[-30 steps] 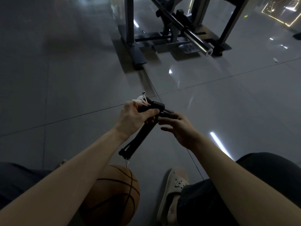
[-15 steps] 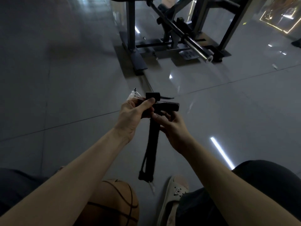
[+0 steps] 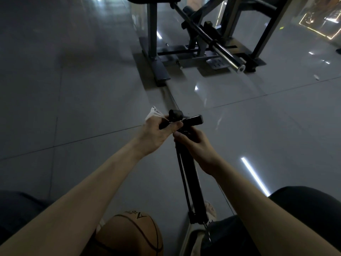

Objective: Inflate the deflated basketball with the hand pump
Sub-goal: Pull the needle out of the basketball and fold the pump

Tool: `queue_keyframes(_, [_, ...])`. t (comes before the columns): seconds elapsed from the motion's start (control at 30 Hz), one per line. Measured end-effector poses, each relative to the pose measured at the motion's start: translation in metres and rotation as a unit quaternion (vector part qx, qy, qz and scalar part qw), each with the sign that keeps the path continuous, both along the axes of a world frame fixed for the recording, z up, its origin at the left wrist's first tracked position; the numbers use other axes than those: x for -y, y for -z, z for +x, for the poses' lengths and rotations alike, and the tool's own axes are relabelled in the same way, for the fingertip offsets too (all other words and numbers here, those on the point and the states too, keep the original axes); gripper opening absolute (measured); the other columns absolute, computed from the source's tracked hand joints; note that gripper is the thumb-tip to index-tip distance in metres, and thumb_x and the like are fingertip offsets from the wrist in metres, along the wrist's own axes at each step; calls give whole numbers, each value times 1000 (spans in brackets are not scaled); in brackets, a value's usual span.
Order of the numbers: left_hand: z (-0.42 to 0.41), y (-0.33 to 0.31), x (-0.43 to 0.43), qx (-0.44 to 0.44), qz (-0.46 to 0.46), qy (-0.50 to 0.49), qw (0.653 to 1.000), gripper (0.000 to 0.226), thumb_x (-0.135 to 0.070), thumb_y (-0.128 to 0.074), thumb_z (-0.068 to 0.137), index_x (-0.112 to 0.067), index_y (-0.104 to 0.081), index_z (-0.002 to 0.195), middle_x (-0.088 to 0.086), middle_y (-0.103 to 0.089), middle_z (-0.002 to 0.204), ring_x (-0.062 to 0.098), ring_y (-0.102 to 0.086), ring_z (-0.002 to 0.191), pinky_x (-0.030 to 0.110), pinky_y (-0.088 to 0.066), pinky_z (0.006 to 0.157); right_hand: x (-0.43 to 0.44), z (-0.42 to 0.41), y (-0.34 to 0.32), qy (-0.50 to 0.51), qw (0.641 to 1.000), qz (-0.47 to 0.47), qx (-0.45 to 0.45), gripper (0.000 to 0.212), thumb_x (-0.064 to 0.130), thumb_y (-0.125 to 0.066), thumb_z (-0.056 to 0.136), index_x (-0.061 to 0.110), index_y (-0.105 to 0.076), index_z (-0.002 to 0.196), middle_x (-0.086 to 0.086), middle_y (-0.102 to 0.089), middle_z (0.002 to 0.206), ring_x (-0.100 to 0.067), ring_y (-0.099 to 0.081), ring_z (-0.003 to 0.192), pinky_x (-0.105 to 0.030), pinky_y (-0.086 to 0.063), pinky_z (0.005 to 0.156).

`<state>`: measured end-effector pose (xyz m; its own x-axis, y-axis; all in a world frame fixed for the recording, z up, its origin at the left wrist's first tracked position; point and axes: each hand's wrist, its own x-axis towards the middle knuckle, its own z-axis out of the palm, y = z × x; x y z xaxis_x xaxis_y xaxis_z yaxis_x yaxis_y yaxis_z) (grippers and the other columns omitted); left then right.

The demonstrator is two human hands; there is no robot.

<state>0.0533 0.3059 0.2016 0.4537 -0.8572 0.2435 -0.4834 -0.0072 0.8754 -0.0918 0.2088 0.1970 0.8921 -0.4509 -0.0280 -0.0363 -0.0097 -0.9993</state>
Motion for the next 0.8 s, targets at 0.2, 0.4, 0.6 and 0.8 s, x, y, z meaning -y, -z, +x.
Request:
queue_keyframes(0.2, [-7,0,0,-44,-54,-21,997,37,-25,-57,101,6,-71,88,14,-70,76,23,-70,71,35,-56,68,-7,10,-4,2,995,-94,-16,21,26,-45,103,14,-52,119,-4,-58,88,-11,-57,75,-26,-50,67])
queue_keyframes(0.4, [-19,6,1,-40,-62,-79,994,37,-27,-56,102,-2,-69,79,9,-66,77,21,-66,72,30,-53,67,-9,16,3,35,982,-183,-24,29,37,-38,104,12,-51,111,-4,-55,77,-11,-55,61,-32,-50,57])
queue_keyframes(0.6, [-13,3,8,6,-67,-137,988,38,-40,-55,98,-18,-64,68,5,-63,76,16,-63,72,27,-48,66,-7,21,-1,47,989,-138,-28,37,44,-43,100,11,-49,117,-9,-58,85,-24,-62,66,-46,-56,59])
queue_keyframes(0.8, [9,-3,6,13,-78,-185,980,37,-44,-57,98,-23,-67,70,3,-64,77,23,-65,81,40,-53,70,-6,22,-2,27,982,-182,-54,28,33,-55,98,12,-53,116,2,-61,91,-20,-66,80,-46,-57,73])
